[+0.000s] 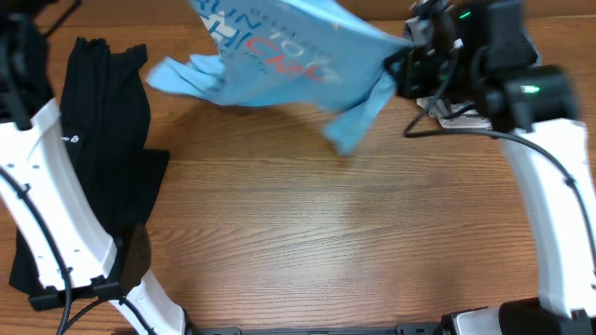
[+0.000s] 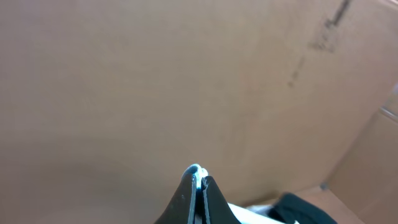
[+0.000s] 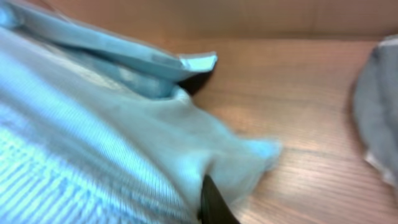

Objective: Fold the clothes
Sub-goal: 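Raise the T-shirt with both grippers and stretch it apart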

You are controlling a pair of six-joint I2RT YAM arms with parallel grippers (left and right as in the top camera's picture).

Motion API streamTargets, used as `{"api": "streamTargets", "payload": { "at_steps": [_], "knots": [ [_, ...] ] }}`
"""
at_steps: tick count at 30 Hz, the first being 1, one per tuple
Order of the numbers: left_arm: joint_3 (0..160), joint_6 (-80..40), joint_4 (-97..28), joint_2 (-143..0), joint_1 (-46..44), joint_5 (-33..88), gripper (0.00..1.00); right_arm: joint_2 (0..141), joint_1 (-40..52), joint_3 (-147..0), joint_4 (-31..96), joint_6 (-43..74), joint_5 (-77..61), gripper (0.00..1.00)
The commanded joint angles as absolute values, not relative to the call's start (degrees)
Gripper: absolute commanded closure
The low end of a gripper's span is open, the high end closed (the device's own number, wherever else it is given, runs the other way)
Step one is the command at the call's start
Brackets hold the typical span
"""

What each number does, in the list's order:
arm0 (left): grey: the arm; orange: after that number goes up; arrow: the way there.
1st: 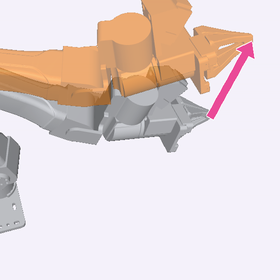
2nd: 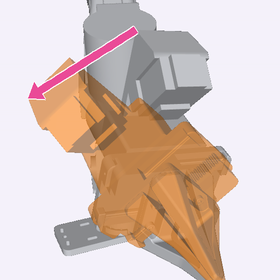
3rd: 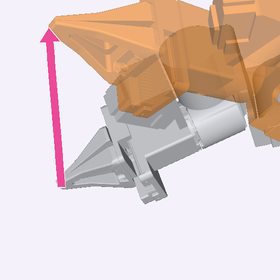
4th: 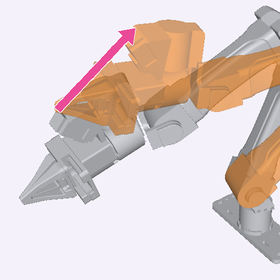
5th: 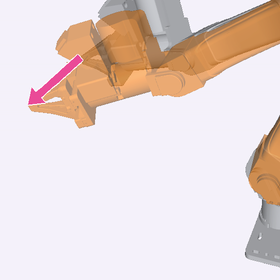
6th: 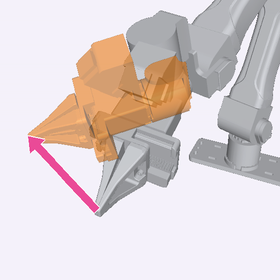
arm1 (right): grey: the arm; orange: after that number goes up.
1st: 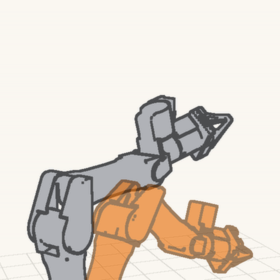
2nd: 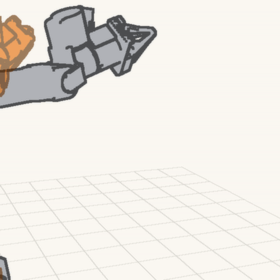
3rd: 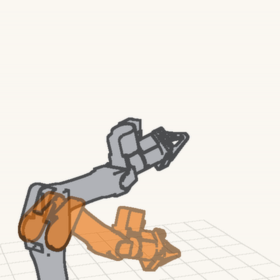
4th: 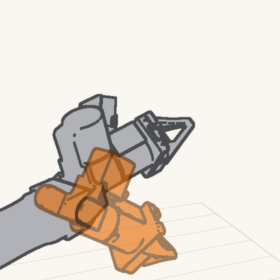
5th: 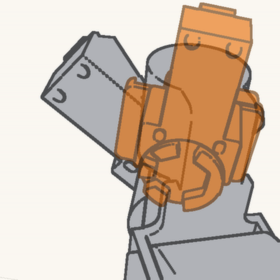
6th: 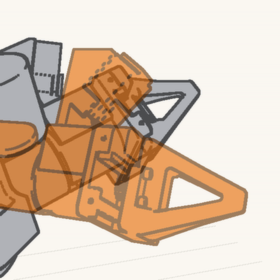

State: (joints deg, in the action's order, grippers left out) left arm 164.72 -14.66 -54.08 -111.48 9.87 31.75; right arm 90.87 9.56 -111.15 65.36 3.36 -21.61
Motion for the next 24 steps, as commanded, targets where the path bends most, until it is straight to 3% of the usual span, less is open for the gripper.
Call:
{"api": "streamTargets", "payload": {
  "at_steps": [1,10,18,24],
  "knots": [
    [166.0,-15.9,-52.1,-107.1,12.1,30.1,0.96,89.5,7.8,-124.6,72.6,1.5,-17.2,0.96],
    [166.0,-10.3,-55.7,-100.0,12.1,24.9,0.96,89.4,7.7,-148.5,83.8,1.4,-13.1,0.96],
    [165.8,-8.7,-63.5,-100.0,12.1,12.8,0.96,90.0,7.7,-149.2,84.3,-1.7,-5.6,0.96],
    [165.8,-7.7,-60.8,-104.6,12.1,9.6,0.96,95.8,7.7,-149.2,76.8,-4.3,-3.9,0.96]
  ]
}}
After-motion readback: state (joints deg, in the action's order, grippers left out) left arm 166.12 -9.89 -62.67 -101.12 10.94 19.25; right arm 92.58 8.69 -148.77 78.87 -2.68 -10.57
